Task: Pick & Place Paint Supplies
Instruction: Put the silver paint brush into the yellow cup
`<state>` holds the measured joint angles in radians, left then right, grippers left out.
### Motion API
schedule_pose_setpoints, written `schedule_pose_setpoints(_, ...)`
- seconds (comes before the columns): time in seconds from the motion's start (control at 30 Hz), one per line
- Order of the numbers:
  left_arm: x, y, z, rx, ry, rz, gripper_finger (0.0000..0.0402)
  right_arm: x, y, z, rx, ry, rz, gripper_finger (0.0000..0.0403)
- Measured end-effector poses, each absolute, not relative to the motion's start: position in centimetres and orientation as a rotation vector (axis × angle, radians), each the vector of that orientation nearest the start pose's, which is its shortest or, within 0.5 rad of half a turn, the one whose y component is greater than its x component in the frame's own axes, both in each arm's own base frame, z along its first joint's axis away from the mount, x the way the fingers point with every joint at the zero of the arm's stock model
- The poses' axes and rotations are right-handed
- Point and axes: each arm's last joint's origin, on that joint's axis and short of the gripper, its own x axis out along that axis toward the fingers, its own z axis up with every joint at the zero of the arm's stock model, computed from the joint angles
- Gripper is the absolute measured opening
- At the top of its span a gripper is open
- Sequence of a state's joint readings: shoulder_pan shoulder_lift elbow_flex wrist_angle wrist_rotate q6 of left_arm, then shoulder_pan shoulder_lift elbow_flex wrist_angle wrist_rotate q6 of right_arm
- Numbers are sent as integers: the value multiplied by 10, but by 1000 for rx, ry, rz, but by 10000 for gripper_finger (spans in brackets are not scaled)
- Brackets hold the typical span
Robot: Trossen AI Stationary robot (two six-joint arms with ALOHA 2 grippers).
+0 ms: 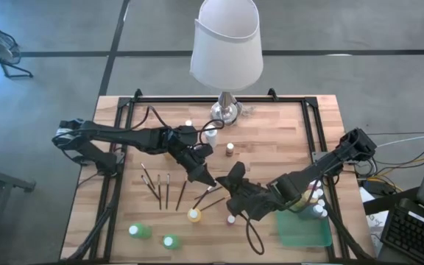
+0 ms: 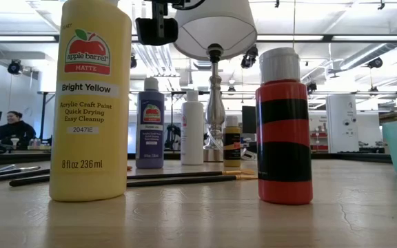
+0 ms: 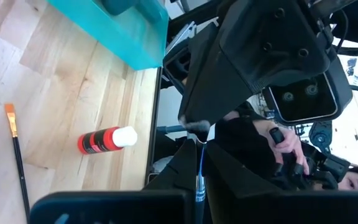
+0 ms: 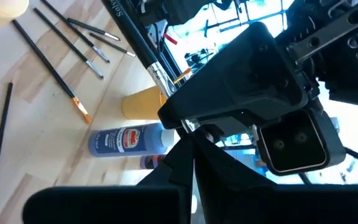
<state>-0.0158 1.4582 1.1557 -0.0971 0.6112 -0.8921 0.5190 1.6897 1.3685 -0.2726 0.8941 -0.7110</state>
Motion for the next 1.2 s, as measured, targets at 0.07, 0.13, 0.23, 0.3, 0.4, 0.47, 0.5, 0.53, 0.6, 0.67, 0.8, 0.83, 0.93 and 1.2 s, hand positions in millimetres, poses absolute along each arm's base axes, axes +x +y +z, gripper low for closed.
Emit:
schedule_pose_setpoints(0.07,326,-21,315,-969,640,-404,16,336,166,297,-1076,580,-213,13)
schedule_pose_setpoints(0.13,326,-21,315,-968,637,-403,16,335,165,298,-1051,580,-256,26)
schedule_pose_setpoints(0.23,326,-21,315,-965,638,-404,17,331,163,300,-981,581,-293,58)
schedule_pose_setpoints(0.3,326,-21,315,-961,637,-406,17,328,161,302,-924,581,-309,84)
schedule_pose_setpoints(0.4,326,-21,315,-942,631,-412,16,320,157,303,-841,604,-327,127)
schedule_pose_setpoints(0.47,325,-21,316,-924,624,-418,16,313,153,303,-777,631,-346,152)
schedule_pose_setpoints(0.5,324,-21,317,-910,617,-423,16,309,151,303,-742,644,-359,162)
schedule_pose_setpoints(0.53,323,-21,319,-896,608,-426,16,305,148,304,-710,659,-374,172)
schedule_pose_setpoints(0.6,319,-20,324,-864,586,-413,16,298,142,303,-657,694,-408,187)
schedule_pose_setpoints(0.67,313,-19,328,-821,565,-374,16,292,138,301,-610,726,-441,198)
schedule_pose_setpoints(0.8,294,-16,342,-720,506,-274,16,287,129,295,-514,766,-514,209)
schedule_pose_setpoints(0.83,289,-15,346,-693,491,-249,16,287,126,293,-496,772,-531,211)
schedule_pose_setpoints(0.93,272,-13,358,-613,440,-172,16,288,116,283,-464,805,-567,212)
schedule_pose_setpoints(1.2,237,-5,382,-396,302,50,16,297,76,255,-373,897,-623,193)
